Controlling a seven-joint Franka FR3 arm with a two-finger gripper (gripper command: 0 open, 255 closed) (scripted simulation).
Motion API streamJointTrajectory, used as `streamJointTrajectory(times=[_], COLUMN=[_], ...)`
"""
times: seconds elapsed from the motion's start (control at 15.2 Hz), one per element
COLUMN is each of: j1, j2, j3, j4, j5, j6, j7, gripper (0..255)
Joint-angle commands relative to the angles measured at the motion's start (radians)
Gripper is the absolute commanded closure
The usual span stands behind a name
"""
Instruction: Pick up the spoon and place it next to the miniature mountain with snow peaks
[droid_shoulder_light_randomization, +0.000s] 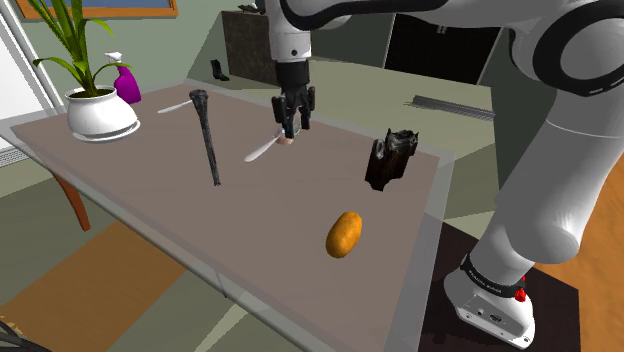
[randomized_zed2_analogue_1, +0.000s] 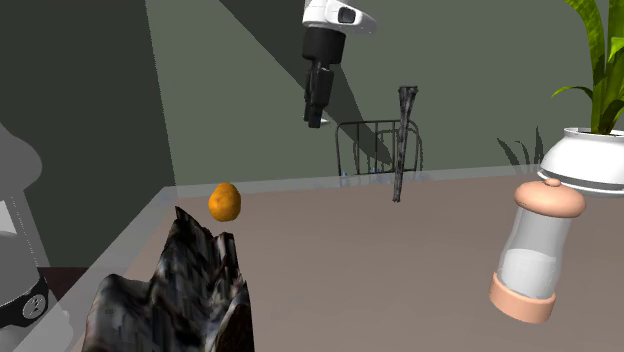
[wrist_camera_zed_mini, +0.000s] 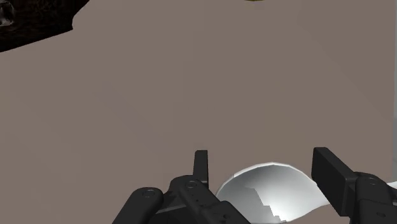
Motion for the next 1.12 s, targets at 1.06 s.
streamJointTrajectory(times=[1.06], j1=[-0.199], j2=[-0.298], j3=[-0.212], j4=[-0.345], j5=[-0.037], j6=[0.036], j7=[-0.410], gripper=[255])
